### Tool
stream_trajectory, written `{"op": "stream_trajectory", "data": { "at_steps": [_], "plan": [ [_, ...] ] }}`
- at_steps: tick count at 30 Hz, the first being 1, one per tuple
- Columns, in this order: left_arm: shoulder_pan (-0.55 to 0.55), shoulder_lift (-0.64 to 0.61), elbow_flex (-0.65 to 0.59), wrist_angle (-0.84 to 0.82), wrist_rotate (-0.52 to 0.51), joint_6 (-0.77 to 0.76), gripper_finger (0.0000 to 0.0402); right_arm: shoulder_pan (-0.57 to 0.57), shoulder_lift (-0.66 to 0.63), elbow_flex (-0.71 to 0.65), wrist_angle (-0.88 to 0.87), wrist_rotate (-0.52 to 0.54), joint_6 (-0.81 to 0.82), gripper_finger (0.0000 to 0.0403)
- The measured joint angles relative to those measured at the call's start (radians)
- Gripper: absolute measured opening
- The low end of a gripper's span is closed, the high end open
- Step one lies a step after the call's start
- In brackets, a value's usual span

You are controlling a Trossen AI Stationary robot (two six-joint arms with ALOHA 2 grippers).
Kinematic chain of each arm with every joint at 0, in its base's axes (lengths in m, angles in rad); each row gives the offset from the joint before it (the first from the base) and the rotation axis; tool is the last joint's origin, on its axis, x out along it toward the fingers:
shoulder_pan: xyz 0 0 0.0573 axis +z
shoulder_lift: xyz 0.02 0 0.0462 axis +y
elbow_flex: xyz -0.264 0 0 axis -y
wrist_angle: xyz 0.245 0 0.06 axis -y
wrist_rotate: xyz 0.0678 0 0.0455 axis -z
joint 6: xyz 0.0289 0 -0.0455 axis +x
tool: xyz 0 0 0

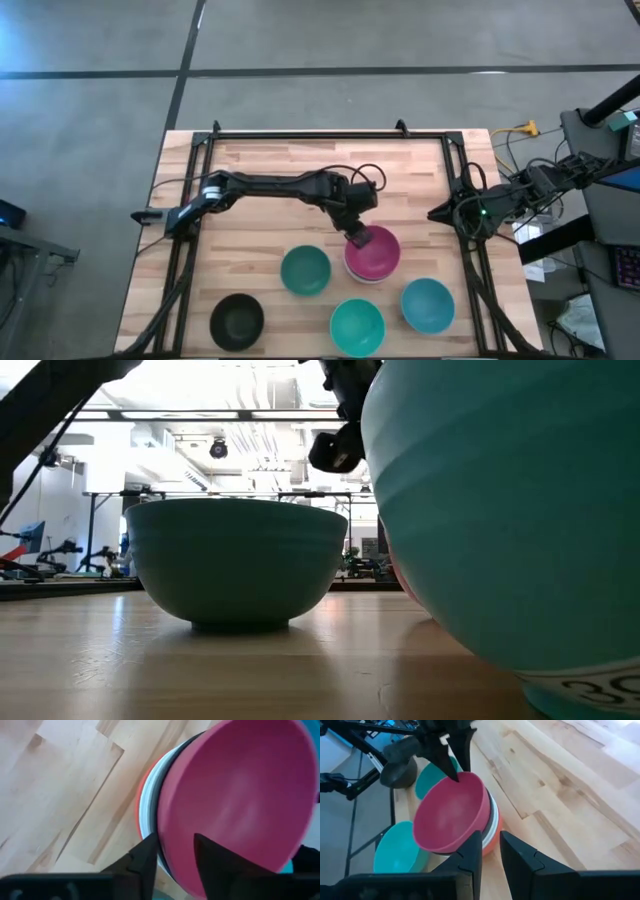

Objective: Nest bowls inside each other
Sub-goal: Stack the pink bowl on top of the right black bowl

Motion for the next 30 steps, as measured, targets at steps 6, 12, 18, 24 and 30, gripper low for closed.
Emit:
{"op": "stream_trajectory", "data": {
  "at_steps": [6,12,18,24,30],
  "plan": [
    [0.0,-0.087,0.003,-0.017,-0.043,0.003,0.0151,0.0,0.001,-0.008,0.073,-0.001,0.0,0.0063],
    [-0.044,-0.176,-0.016,-0.015,-0.125,0.192,0.0145,0.003,0.003,-0.13,0.493,-0.162,-0.086,0.0063],
    [-0.09,-0.217,-0.117,0.014,-0.136,0.315,0.0129,0.027,0.063,-0.395,1.055,-0.225,-0.088,0.0063],
    [-0.112,-0.264,-0.246,0.166,-0.136,0.342,0.0115,0.028,0.154,-0.596,1.4,-0.138,0.106,0.0063],
    [-0.112,-0.333,-0.38,0.31,-0.127,0.347,0.0109,0.045,0.266,-0.641,1.436,-0.102,0.233,0.0063]
  ]
}}
